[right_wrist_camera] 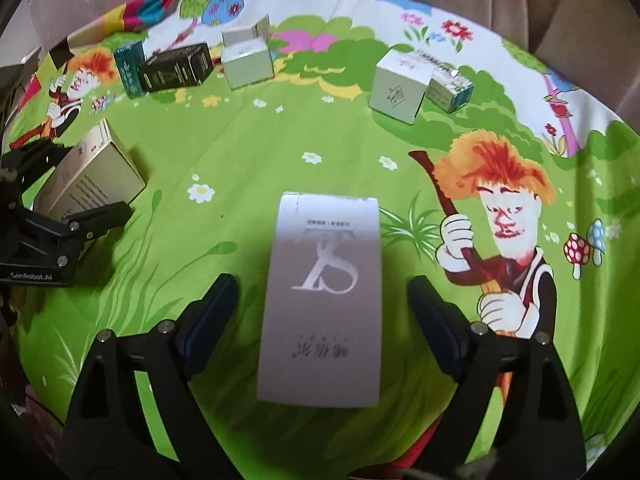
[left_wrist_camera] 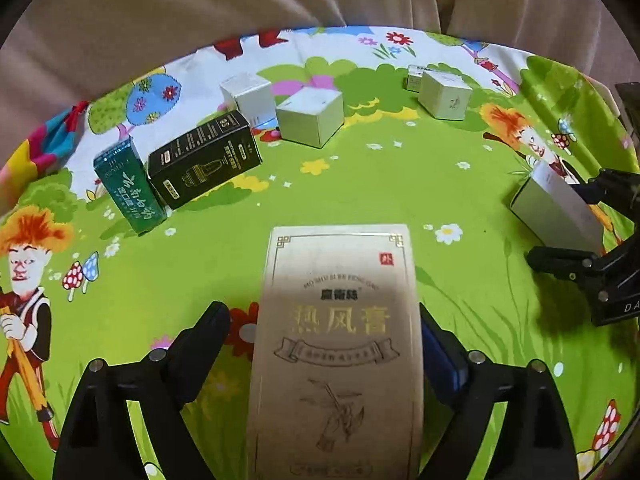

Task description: Organize rigid objects

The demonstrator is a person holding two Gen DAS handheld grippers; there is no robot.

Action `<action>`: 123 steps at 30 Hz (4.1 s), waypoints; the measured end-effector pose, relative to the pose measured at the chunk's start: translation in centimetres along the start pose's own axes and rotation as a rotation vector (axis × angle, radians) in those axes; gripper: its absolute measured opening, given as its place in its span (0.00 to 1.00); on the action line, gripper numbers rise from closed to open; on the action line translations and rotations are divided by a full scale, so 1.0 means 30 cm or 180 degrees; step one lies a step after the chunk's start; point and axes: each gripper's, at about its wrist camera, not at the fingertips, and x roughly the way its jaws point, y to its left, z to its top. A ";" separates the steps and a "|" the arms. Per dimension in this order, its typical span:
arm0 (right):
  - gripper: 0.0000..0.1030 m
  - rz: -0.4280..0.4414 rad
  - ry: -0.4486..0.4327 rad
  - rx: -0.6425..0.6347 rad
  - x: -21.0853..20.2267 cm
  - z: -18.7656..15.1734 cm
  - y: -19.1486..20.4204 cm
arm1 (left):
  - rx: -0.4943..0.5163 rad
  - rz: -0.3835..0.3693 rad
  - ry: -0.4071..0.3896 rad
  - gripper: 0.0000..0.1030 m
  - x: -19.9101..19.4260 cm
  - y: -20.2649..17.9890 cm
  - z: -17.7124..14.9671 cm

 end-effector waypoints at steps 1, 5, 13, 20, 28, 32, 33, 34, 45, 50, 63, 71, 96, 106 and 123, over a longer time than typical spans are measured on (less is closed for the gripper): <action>0.88 0.0015 0.0050 -0.0037 0.004 0.007 -0.001 | -0.0060 -0.0049 0.0028 0.87 0.007 0.006 0.000; 0.44 0.0027 0.0046 -0.0063 -0.015 0.007 0.005 | -0.0138 -0.0178 -0.0015 0.49 -0.016 0.030 -0.034; 0.44 -0.0163 -0.1482 0.0359 -0.347 -0.185 0.106 | -0.0167 0.0183 -0.0931 0.50 -0.317 -0.076 -0.156; 0.44 -0.0756 -0.3459 0.0524 -0.873 -0.404 0.273 | -0.0215 0.0608 -0.2667 0.51 -0.825 -0.200 -0.238; 0.44 -0.0890 -0.4067 0.0415 -1.112 -0.497 0.397 | -0.0279 0.0667 -0.3462 0.51 -1.135 -0.240 -0.345; 0.44 -0.0901 -0.4211 0.0332 -1.178 -0.523 0.437 | -0.0317 0.0695 -0.3555 0.51 -1.224 -0.234 -0.399; 0.44 -0.0892 -0.4236 0.0314 -1.188 -0.524 0.442 | -0.0337 0.0692 -0.3565 0.51 -1.235 -0.227 -0.407; 0.44 -0.0888 -0.4257 0.0289 -1.196 -0.527 0.452 | -0.0345 0.0688 -0.3575 0.51 -1.245 -0.224 -0.413; 0.44 -0.0679 -0.4193 0.0106 -1.203 -0.514 0.524 | -0.0455 0.0694 -0.3465 0.51 -1.254 -0.163 -0.502; 0.44 -0.0468 -0.4108 -0.0020 -1.185 -0.500 0.585 | -0.0575 0.0813 -0.3373 0.51 -1.251 -0.101 -0.558; 0.44 0.0245 -0.3857 -0.0753 -1.115 -0.428 0.873 | -0.1099 0.1259 -0.3122 0.51 -1.284 0.134 -0.769; 0.44 0.0906 -0.3303 -0.1282 -1.039 -0.351 1.083 | -0.1434 0.1405 -0.2626 0.51 -1.273 0.254 -0.928; 0.44 0.1580 -0.1225 -0.2501 -0.579 -0.388 1.624 | -0.2854 0.1298 -0.1394 0.51 -1.043 0.544 -1.393; 0.44 0.1725 -0.0890 -0.2674 -0.471 -0.457 1.694 | -0.3226 0.1232 -0.1162 0.51 -0.978 0.603 -1.479; 0.86 0.1531 -0.1155 -0.1811 -0.485 -0.319 1.288 | -0.2890 0.1324 -0.1029 0.95 -0.941 0.551 -1.247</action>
